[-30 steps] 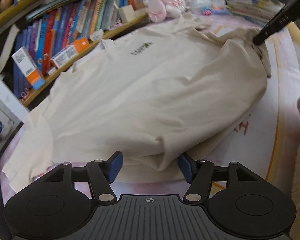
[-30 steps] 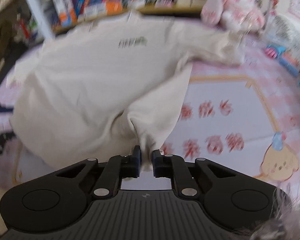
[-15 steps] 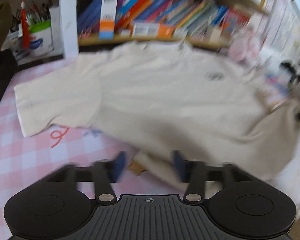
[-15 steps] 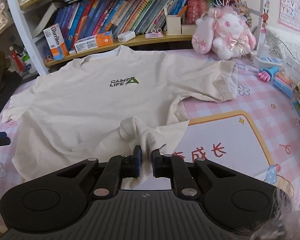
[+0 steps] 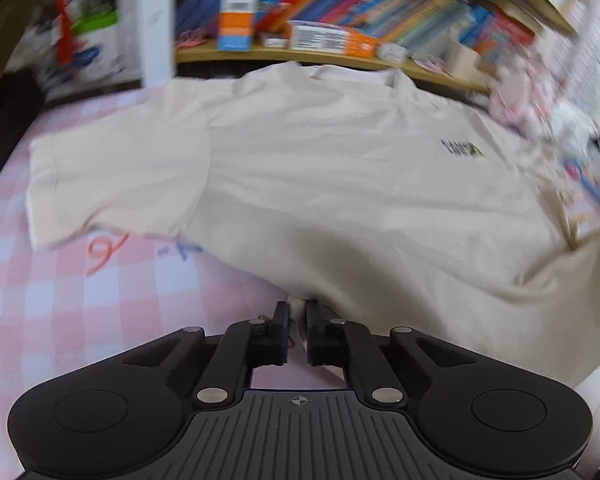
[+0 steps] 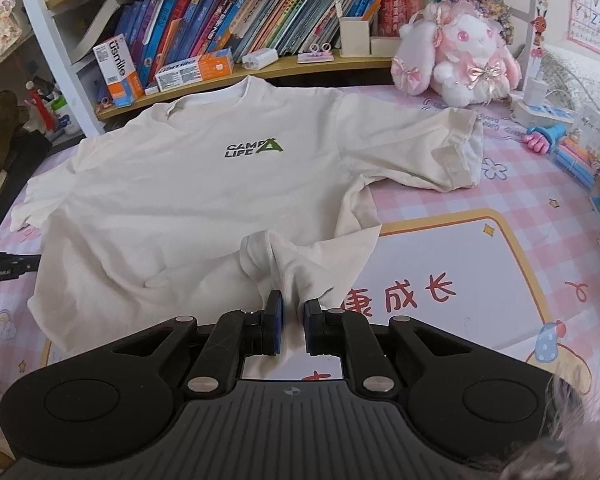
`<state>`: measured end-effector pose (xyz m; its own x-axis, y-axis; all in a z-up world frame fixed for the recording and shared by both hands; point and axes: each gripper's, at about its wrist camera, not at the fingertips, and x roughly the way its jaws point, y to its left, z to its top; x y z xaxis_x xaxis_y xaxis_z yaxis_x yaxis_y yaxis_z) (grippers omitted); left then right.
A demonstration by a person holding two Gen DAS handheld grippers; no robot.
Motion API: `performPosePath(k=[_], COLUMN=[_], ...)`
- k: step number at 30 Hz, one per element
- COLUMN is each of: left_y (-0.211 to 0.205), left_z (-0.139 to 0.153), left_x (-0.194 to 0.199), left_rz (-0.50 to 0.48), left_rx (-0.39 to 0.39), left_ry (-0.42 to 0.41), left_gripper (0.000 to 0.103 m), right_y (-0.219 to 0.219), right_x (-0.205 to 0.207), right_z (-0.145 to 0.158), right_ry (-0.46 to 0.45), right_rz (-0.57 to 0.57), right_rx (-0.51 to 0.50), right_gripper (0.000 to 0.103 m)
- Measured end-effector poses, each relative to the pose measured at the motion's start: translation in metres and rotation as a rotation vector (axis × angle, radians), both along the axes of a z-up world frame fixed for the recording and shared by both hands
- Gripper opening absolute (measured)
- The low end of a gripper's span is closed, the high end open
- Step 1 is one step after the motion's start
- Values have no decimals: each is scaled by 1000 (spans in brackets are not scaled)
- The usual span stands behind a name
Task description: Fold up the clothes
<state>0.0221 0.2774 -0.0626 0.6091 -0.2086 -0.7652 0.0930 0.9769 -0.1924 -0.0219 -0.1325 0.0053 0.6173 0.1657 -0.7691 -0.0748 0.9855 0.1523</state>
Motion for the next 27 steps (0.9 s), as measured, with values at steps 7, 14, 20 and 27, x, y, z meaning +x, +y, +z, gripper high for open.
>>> performPosePath(k=[7, 14, 20, 27], left_y=[6, -23, -72, -113], left_z=[50, 99, 128, 130], left_x=[-91, -195, -278, -324], left_rz=[218, 440, 554, 628], left_rx=[-102, -173, -222, -185], left_ry=[-105, -220, -279, -256], left_gripper=[5, 5, 0, 0], right_y=[-20, -39, -51, -69], right_x=[5, 8, 10, 22], right_z=[6, 7, -1, -6], right_ry=[-5, 20, 43, 79], right_rz=[120, 281, 391, 384], right_rx=[73, 172, 239, 324], right_gripper=[10, 10, 10, 10])
